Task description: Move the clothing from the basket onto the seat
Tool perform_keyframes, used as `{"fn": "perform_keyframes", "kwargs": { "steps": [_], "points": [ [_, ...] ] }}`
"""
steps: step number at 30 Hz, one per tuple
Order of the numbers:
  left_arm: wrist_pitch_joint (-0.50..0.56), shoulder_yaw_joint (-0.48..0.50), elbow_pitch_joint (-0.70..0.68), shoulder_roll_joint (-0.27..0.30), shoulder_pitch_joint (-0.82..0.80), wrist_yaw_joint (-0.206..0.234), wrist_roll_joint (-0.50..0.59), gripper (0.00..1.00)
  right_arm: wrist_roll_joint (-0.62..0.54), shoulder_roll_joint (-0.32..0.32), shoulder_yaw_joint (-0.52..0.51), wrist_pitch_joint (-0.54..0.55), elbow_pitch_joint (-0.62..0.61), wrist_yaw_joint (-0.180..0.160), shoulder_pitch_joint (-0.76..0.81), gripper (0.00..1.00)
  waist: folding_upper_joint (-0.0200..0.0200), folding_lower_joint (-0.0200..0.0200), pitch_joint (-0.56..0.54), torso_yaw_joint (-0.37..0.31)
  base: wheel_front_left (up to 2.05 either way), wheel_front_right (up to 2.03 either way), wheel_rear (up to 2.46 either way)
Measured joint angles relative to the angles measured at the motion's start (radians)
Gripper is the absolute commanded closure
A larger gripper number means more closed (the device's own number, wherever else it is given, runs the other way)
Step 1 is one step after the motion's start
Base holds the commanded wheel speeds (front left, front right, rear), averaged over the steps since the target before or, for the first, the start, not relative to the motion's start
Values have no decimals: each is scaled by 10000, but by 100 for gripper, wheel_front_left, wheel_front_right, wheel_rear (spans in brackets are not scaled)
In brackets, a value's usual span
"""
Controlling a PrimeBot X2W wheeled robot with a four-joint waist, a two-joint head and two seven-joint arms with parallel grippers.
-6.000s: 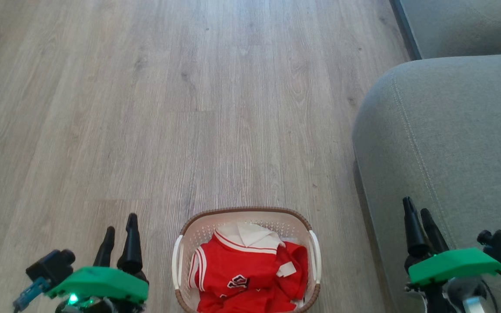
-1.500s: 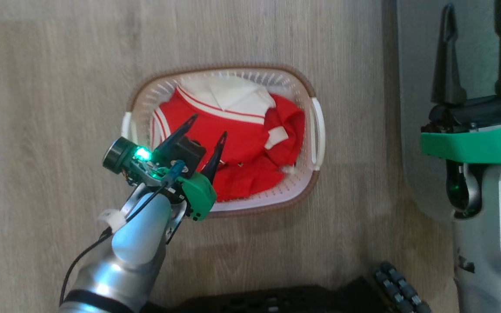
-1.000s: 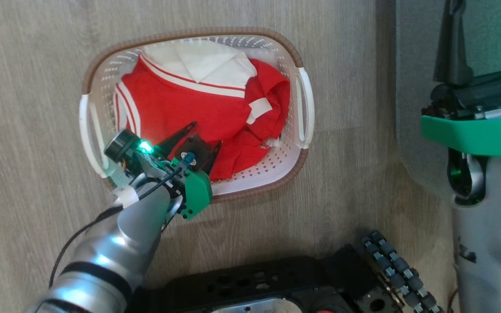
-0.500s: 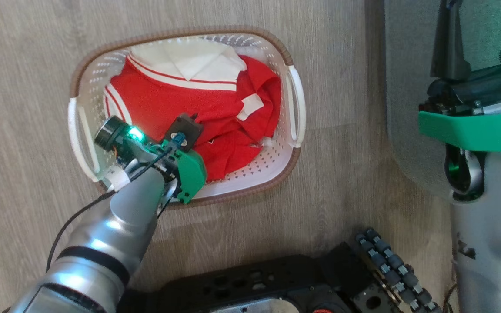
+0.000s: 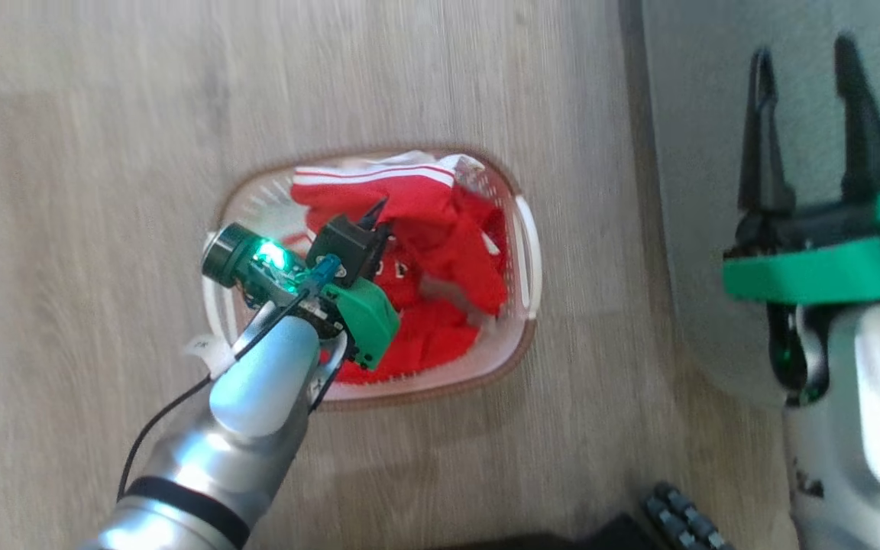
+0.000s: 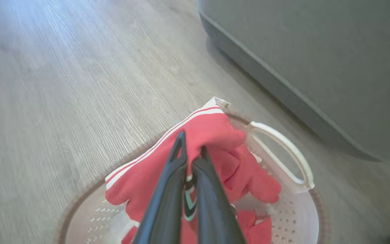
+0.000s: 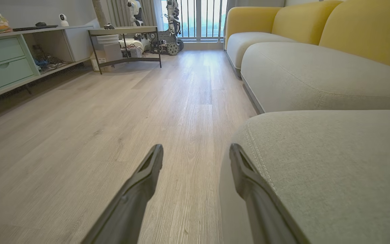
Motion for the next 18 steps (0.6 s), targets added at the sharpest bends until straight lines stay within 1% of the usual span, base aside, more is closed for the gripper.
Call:
{"fn": "perform_keyframes", "kwargs": {
  "steps": [5, 12, 18],
  "points": [
    [0, 54, -727, -4, 436, -127, -282, 100, 98, 0, -174, 0, 531, 0, 895, 0, 0, 0, -1345, 217, 0, 0, 0],
    [0, -10, -1047, -6, 1199, -437, -1193, 100, 100, 6, -330, 0, 986, 0, 2293, 0, 0, -1, -3429, 520, 0, 0, 0],
    [0, -303, -1530, -6, 1149, -433, -1910, 100, 100, 13, -320, 0, 1143, 0, 3215, 0, 0, -1, -5042, 780, 0, 0, 0]
  ]
}}
